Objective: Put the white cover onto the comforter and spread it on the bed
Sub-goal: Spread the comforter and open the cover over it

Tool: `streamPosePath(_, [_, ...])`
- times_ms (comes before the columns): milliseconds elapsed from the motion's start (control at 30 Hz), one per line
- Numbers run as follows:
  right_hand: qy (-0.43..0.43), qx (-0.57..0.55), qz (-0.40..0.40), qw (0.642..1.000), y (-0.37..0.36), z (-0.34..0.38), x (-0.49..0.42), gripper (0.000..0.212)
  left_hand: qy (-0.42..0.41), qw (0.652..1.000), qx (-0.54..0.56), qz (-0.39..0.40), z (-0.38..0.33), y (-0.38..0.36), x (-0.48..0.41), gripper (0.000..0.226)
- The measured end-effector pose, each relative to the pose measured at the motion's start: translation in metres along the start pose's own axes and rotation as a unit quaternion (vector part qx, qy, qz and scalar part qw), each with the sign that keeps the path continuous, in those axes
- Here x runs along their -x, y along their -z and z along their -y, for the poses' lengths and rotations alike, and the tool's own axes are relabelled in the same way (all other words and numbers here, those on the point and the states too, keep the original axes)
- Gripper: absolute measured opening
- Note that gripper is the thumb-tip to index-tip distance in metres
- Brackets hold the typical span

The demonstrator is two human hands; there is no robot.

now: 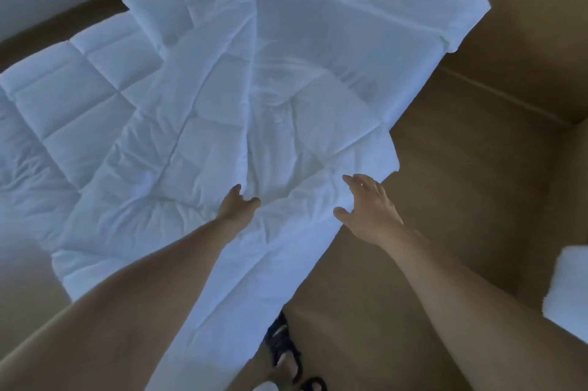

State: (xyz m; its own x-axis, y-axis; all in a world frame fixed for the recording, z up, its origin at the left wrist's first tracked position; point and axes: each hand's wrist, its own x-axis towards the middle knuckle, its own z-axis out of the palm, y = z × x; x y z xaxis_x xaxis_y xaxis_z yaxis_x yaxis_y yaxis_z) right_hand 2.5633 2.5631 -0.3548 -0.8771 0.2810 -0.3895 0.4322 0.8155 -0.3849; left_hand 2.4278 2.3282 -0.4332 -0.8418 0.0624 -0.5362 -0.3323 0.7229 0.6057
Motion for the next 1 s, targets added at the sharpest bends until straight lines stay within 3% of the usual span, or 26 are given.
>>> streamPosePath(167, [0.059,0.049,0.048,0.996,-0.023,0.054,-0.063,0.073,0.093,0.987,-0.035,-0.127,0.065,0.053,-0.035,0.077])
streamPosePath(333, [0.13,0.091,0.089,0.983,-0.055,0.118,-0.118,0.073,0.261,0.938,-0.001,-0.227,0.134,0.096,-0.054,0.089])
streamPosePath(433, [0.164,0.108,0.115,0.974,-0.075,0.146,-0.144,0.074,0.364,0.886,0.152,-0.244,0.174,0.101,-0.065,0.095])
streamPosePath(500, [0.18,0.114,0.135,0.968,-0.086,0.157,-0.156,0.074,0.39,0.838,0.307,-0.228,0.19,0.096,-0.071,0.091])
streamPosePath(567, [0.19,0.123,0.147,0.963,-0.091,0.164,-0.164,0.074,0.379,0.8,0.42,-0.2,0.19,0.092,-0.074,0.071])
streamPosePath(633, [0.197,0.13,0.154,0.959,-0.091,0.167,-0.171,0.074,0.346,0.794,0.452,-0.213,0.176,0.089,-0.076,0.046])
streamPosePath(700, [0.201,0.127,0.157,0.958,-0.084,0.168,-0.176,0.074,0.303,0.795,0.458,-0.258,0.149,0.091,-0.08,0.034])
streamPosePath(767, [0.206,0.116,0.148,0.96,-0.07,0.167,-0.18,0.075,0.244,0.807,0.469,-0.265,0.115,0.096,-0.082,0.039])
streamPosePath(1000, [0.183,-0.021,0.103,0.977,0.03,0.126,-0.203,0.067,0.031,0.913,0.371,-0.164,-0.058,0.068,-0.063,0.073])
